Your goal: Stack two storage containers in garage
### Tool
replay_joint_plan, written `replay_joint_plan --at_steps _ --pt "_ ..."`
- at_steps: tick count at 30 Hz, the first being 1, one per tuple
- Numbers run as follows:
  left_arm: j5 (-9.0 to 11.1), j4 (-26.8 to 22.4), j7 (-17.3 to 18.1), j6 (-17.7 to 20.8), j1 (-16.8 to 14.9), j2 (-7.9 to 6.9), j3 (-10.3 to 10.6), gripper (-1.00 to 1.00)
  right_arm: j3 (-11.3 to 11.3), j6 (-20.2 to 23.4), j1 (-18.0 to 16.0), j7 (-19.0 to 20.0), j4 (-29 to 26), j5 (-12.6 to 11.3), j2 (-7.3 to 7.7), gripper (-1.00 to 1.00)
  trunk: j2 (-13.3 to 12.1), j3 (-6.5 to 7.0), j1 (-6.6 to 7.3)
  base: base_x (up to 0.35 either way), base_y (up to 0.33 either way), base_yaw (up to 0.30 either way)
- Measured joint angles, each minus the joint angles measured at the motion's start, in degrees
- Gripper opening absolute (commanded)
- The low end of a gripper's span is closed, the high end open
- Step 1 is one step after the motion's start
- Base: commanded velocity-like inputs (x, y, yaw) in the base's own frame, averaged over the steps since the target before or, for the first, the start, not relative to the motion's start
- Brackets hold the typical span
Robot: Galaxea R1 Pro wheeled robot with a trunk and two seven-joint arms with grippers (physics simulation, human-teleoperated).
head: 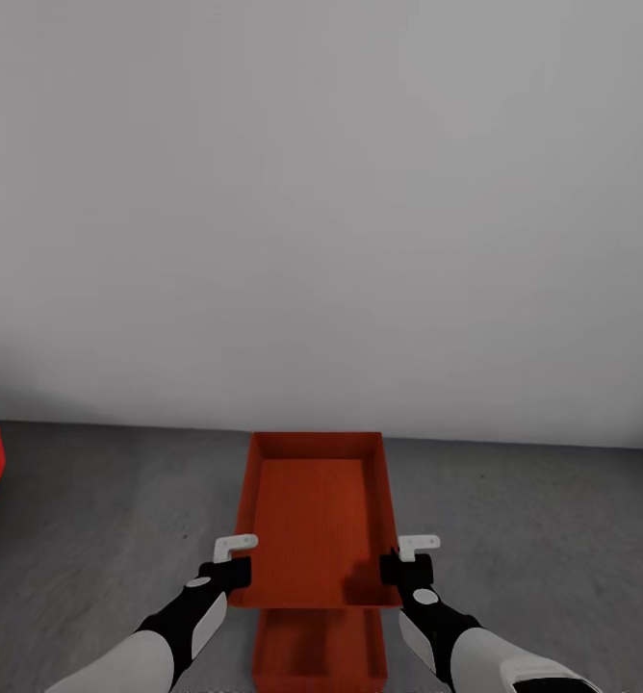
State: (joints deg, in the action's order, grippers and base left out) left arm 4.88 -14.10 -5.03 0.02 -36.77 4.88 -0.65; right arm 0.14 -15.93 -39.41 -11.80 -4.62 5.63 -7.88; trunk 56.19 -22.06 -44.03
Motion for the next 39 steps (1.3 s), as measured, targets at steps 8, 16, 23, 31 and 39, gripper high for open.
replay_joint_plan --at_steps 8,16,23,31,39 --pt "0.02 0.07 -0.01 -0.1 0.0 0.01 -0.02 -1.0 0.03 0.0 -0.01 0.01 0.0 0.02 0.01 -1.0 0.0 -0.74 0.0 0.0 0.0 0.0" --pt "0.0 0.06 -0.01 -0.09 0.0 0.01 -0.03 -1.0 0.03 0.0 -0.01 0.02 0.0 0.02 0.01 -1.0 0.0 -1.47 0.0 0.0 0.0 0.0" --pt "0.0 0.07 -0.01 -0.1 0.0 0.01 -0.03 -1.0 0.03 0.0 -0.01 0.01 0.0 0.03 0.01 -1.0 0.0 -2.12 0.0 0.0 0.0 0.0" --pt "0.0 0.03 -0.01 -0.05 0.0 0.0 -0.01 -1.0 0.01 0.0 -0.02 0.01 0.0 0.02 0.0 -1.0 0.0 -2.86 0.0 0.0 0.0 0.0" --pt "-0.03 0.04 -0.01 -0.05 0.0 0.01 -0.04 -1.0 0.01 0.0 -0.01 0.01 0.0 0.03 0.0 -1.0 0.0 -3.59 0.0 0.0 0.0 0.0"
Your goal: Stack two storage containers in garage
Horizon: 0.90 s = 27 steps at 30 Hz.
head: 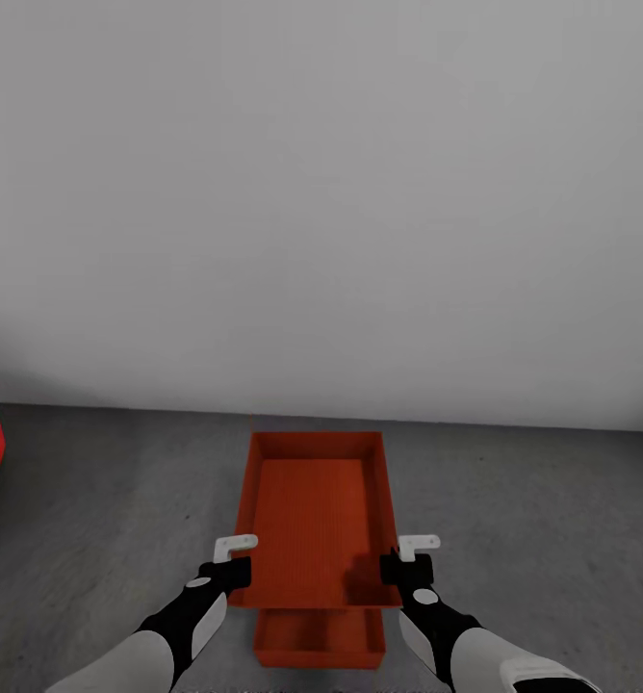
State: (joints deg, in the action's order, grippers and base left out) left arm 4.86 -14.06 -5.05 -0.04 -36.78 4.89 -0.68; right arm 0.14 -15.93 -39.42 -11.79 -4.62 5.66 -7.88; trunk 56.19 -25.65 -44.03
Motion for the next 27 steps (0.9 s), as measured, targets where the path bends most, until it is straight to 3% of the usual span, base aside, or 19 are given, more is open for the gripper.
replay_joint_plan --at_steps 27 --pt "-0.1 -0.13 0.02 0.13 0.0 0.0 -0.04 -1.0 -0.05 -0.02 0.0 0.05 0.0 -0.07 0.01 -1.0 0.0 -2.49 0.0 0.0 0.0 0.0"
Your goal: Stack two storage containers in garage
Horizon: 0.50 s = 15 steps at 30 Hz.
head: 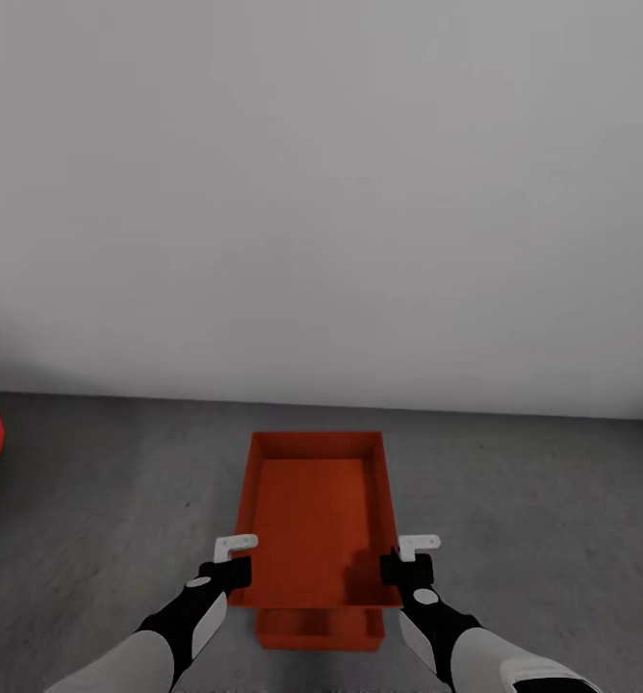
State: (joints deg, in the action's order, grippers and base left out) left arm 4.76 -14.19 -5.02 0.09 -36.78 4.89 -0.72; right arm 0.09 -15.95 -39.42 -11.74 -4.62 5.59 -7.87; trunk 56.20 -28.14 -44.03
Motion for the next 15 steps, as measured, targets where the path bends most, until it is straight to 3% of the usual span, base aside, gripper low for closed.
replay_joint_plan --at_steps 15 --pt "0.02 0.0 -0.02 -0.01 0.0 0.01 0.02 -1.0 0.0 0.0 -0.01 0.01 0.0 0.02 0.01 -1.0 0.0 -1.38 0.0 0.0 0.0 0.0"
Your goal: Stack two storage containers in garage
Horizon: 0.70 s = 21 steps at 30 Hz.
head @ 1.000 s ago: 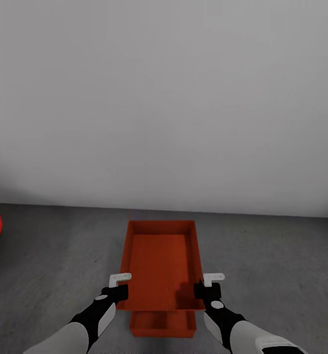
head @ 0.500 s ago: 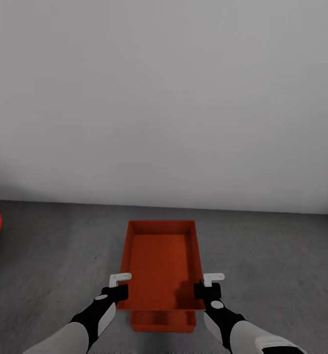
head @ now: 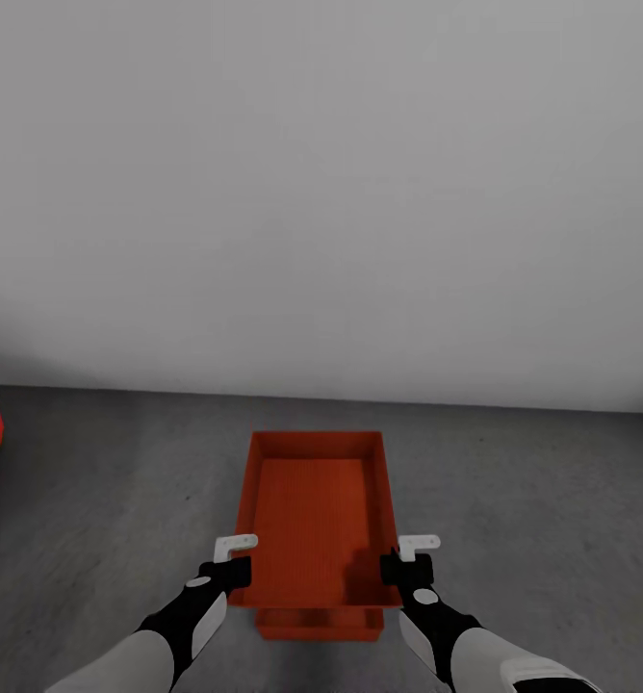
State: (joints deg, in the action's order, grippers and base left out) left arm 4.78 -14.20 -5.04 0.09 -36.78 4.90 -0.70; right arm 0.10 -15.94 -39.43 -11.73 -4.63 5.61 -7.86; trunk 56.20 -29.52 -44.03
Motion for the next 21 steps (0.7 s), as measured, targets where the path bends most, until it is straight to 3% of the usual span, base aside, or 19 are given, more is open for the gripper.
replay_joint_plan --at_steps 21 --pt "0.09 -0.08 0.04 -0.37 0.0 -0.06 0.18 -1.0 0.12 -0.47 0.01 -0.09 -0.01 -0.1 -0.04 -1.0 0.0 -1.15 0.0 0.0 0.0 0.0"
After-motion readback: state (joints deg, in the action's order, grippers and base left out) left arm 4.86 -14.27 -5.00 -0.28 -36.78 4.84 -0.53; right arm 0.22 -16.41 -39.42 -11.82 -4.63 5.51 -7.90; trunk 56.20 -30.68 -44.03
